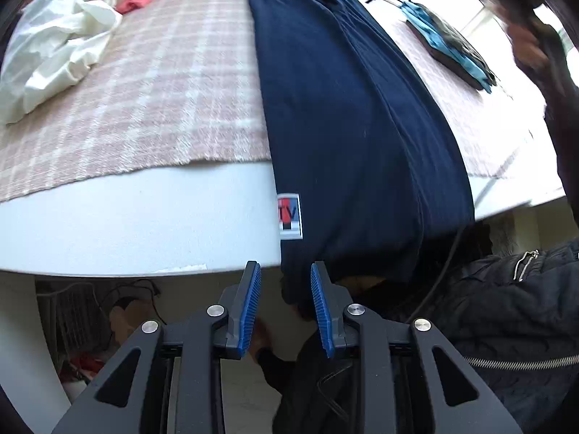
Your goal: Fold clothes
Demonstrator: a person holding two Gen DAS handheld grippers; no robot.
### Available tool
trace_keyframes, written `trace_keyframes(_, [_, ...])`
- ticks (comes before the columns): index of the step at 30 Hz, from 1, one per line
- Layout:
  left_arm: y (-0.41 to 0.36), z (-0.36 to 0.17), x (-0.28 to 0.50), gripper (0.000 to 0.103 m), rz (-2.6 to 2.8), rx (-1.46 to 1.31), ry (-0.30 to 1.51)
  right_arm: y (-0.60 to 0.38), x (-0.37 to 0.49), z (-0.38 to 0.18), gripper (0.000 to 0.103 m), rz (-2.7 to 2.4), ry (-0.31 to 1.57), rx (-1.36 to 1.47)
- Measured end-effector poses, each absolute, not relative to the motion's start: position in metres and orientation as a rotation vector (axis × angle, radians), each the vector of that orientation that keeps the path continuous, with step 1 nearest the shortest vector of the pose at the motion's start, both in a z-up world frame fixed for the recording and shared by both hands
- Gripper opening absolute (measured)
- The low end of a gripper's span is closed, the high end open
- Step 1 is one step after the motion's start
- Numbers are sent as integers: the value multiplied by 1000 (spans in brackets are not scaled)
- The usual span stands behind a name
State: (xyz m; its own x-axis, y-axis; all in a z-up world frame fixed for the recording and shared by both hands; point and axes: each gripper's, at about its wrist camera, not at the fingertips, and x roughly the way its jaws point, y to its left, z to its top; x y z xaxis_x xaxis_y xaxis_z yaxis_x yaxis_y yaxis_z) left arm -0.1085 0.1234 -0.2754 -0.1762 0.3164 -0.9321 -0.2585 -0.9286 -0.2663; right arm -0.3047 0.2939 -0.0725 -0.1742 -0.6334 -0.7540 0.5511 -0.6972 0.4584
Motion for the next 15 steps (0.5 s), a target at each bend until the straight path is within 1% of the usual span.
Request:
trace_keyframes(3, [118,-282,-106,27,2084,-1702,-52,347,-224,-75,42,-2085,-177,1353])
trace_keyframes(6, [118,-290,-99,27,2033,-1681,-26,391,-138,-108,43,-2220,-338,1489])
trace_keyframes(8, [122,-293,-94,27,2020,-1674,3,409,-85,-142,43,-2318,-437,1584])
trace_keyframes(10, [125,-297,-90,27,2006,-1668,31,414,-51,-183,43,-2380,-509,1703])
trace_keyframes(13, [132,-308,-84,28,1972,-1681,60,416,-17,-222,43,-2368,-662,1751])
trace_keyframes(15, [134,-312,-85,28,1965,-1689,60,413,-16,-236,43,-2366,-634,1778])
